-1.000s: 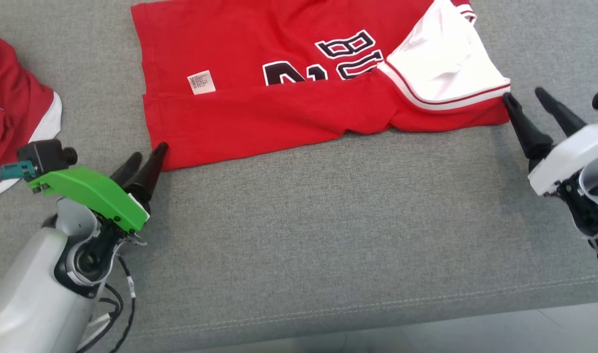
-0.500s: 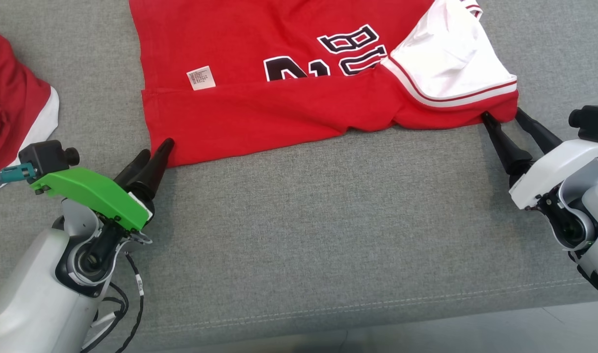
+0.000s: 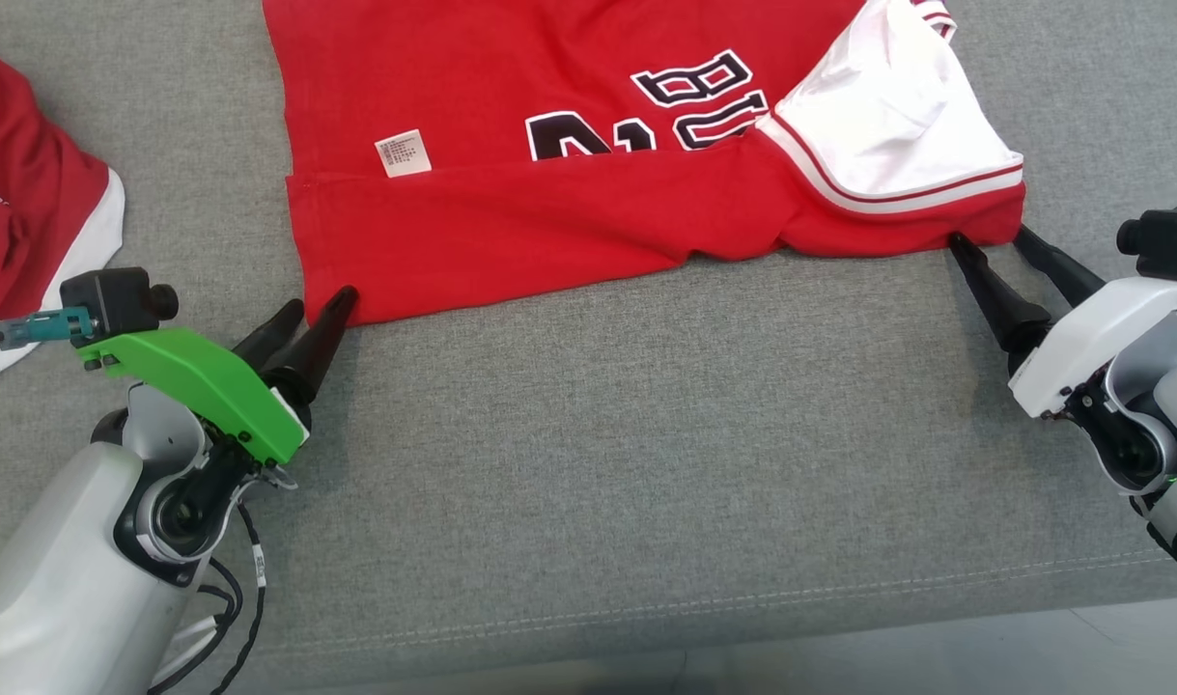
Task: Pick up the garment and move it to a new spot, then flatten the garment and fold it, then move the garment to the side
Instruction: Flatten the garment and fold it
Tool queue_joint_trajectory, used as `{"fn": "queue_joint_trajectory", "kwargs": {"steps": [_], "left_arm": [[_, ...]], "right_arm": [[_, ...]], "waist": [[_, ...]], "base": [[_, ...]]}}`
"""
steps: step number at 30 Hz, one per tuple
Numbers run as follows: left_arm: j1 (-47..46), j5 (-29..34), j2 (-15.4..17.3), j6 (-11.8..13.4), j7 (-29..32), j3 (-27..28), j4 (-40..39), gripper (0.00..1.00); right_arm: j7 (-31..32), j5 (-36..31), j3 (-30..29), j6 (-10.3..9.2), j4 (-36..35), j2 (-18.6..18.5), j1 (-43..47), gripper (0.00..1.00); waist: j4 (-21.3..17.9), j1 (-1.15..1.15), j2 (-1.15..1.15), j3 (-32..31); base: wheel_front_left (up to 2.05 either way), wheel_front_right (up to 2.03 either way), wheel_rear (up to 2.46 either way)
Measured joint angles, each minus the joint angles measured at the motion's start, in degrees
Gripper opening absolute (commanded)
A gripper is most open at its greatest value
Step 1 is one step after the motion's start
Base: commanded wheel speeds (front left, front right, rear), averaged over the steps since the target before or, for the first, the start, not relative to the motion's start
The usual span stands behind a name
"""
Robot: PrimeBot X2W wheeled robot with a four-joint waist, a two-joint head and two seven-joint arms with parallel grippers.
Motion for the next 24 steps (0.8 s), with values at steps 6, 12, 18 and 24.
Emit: {"fn": "queue_joint_trajectory", "kwargs": {"steps": [6,12,18,24], "left_arm": [[-0.85,2.0,1.0,0.12,1.43,-1.24,0.16,1.0],[-1.35,2.05,1.05,0.54,2.53,-1.96,0.38,0.82],[-2.29,2.04,0.74,0.27,3.52,-2.54,0.88,0.0],[-2.27,2.04,0.51,-0.98,4.42,-3.07,1.29,0.0]], "right_arm": [[1.02,0.07,0.25,0.49,0.1,-0.12,-0.66,0.98],[2.11,0.09,0.89,0.56,0.09,-0.11,-1.66,0.38],[3.46,0.87,1.51,1.04,0.21,0.03,-1.9,0.0],[5.7,2.02,1.91,1.52,0.46,-0.46,-2.72,0.0]], "waist": [[0.03,0.0,0.0,0.06],[-0.11,0.0,0.0,0.15],[-0.24,0.0,0.0,0.05],[-0.44,0.0,0.0,-1.01]], "base": [[0.0,0.0,0.0],[0.0,0.0,0.0],[0.0,0.0,0.0],[0.0,0.0,0.0]]}}
